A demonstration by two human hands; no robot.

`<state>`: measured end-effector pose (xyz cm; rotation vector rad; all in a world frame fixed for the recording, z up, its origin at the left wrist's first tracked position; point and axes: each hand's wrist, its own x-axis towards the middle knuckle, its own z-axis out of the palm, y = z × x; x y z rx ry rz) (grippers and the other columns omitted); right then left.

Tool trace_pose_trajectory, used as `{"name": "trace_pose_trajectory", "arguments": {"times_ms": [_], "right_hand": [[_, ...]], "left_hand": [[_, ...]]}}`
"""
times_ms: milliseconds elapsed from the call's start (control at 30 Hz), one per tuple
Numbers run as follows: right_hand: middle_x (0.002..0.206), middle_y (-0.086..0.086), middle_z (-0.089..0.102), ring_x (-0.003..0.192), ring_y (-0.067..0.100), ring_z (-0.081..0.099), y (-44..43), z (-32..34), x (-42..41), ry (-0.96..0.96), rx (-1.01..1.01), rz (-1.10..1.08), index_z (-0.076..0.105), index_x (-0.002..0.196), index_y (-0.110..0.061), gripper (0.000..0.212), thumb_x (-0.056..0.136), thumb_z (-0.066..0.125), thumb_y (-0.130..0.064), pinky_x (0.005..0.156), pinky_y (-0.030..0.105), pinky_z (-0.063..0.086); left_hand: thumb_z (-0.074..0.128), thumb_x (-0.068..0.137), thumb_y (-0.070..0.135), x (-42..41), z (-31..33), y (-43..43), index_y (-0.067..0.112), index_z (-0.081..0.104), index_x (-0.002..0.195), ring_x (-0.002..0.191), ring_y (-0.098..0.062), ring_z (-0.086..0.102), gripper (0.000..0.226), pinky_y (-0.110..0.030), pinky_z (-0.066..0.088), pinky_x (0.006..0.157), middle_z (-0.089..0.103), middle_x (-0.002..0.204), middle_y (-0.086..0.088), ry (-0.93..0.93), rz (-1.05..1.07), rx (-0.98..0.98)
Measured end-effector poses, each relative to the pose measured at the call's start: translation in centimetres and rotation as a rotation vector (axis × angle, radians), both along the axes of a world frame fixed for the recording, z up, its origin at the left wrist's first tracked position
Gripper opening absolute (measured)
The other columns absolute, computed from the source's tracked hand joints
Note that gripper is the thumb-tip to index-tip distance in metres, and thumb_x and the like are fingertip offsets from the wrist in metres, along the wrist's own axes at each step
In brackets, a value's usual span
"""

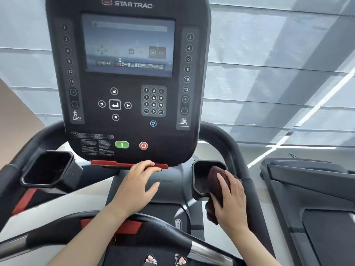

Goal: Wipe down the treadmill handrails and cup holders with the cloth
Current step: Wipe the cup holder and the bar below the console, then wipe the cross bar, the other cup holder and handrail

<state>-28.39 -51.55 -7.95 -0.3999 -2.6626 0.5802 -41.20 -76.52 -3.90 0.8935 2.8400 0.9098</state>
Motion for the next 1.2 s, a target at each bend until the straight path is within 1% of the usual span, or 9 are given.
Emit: {"name": "trace_pose_trajectory", "arguments": {"times_ms": [233,333,433,633,700,800,933,1033,1200], "right_hand": [[0.137,0.010,0.047,0.123,0.037,0.043,0.4,0.1,-1.5,-0.002,-0.046,0.035,0.049,0.132,-0.017,0.057,0.080,0.070,-0.019,0.097,0.053,0.041],[0.135,0.004,0.048,0.125,0.023,0.042,-0.4,1.1,-0.9,0.064,-0.282,0.076,0.047,0.132,-0.017,0.052,0.084,0.066,-0.018,0.107,0.041,0.033],[0.133,-0.010,0.048,0.125,0.006,0.042,-2.2,2.9,0.6,0.096,-0.510,0.188,0.047,0.130,-0.023,0.047,0.086,0.061,-0.025,0.108,0.032,0.033],[0.138,-0.022,0.037,0.128,0.001,0.034,-8.4,4.4,3.7,-0.088,-0.357,0.297,0.031,0.138,-0.042,0.057,0.085,0.048,-0.051,0.107,0.020,0.027],[0.137,-0.015,0.039,0.126,0.009,0.036,-10.9,4.2,4.0,-0.191,-0.240,0.255,0.027,0.140,-0.044,0.061,0.083,0.042,-0.059,0.105,0.029,0.032],[0.137,-0.010,0.042,0.125,0.014,0.038,-12.5,4.1,4.2,-0.198,-0.165,0.131,0.037,0.137,-0.042,0.056,0.084,0.040,-0.062,0.104,0.034,0.034],[0.134,-0.005,0.047,0.124,0.016,0.041,-13.1,3.2,6.7,-0.095,-0.165,0.019,0.048,0.131,-0.035,0.051,0.084,0.047,-0.057,0.104,0.028,0.032],[0.135,-0.002,0.047,0.124,0.020,0.041,-12.7,1.9,9.6,-0.072,-0.176,-0.154,0.050,0.130,-0.031,0.049,0.084,0.053,-0.051,0.104,0.035,0.033],[0.131,0.006,0.049,0.121,0.028,0.042,-12.2,1.4,10.8,-0.053,-0.189,-0.422,0.053,0.127,-0.021,0.040,0.089,0.057,-0.034,0.103,0.036,0.029]], "left_hand": [[0.054,0.088,0.032,2.0,0.1,-0.5,0.036,0.062,0.097,0.097,0.003,0.053,0.013,-0.023,0.044,0.085,0.058,0.101,0.025,-0.152,-0.002,-0.061],[0.053,0.088,0.031,2.1,0.5,-0.3,0.033,0.063,0.095,0.088,0.002,0.055,0.012,-0.025,0.045,0.081,0.061,0.096,0.020,-0.158,-0.018,-0.102],[0.052,0.089,0.030,2.5,0.9,-0.7,0.034,0.064,0.091,0.081,0.003,0.055,0.013,-0.023,0.045,0.077,0.063,0.090,0.019,-0.158,-0.011,-0.088],[0.048,0.089,0.035,3.5,0.9,-2.1,0.036,0.062,0.089,0.078,0.003,0.055,0.013,-0.025,0.046,0.071,0.061,0.084,0.021,-0.108,-0.083,-0.093],[0.036,0.090,0.044,4.3,0.7,-3.0,0.034,0.061,0.089,0.080,-0.001,0.057,0.027,-0.029,0.046,0.069,0.063,0.087,0.017,-0.034,-0.129,-0.186],[0.020,0.089,0.047,5.4,0.3,-4.0,0.024,0.058,0.079,0.077,-0.015,0.060,0.046,-0.033,0.041,0.063,0.063,0.079,0.006,0.154,-0.219,-0.285],[0.025,0.091,0.042,5.4,0.4,-4.2,0.022,0.055,0.073,0.072,-0.019,0.059,0.040,-0.036,0.041,0.059,0.061,0.074,0.004,0.171,-0.256,-0.264],[0.027,0.093,0.039,5.2,0.1,-4.3,0.024,0.053,0.072,0.071,-0.018,0.058,0.036,-0.033,0.034,0.054,0.060,0.073,0.005,0.184,-0.274,-0.263],[0.035,0.092,0.036,5.7,0.2,-2.6,0.025,0.060,0.086,0.082,-0.021,0.061,0.028,-0.035,0.042,0.065,0.065,0.086,0.005,0.147,-0.367,-0.197]]}}
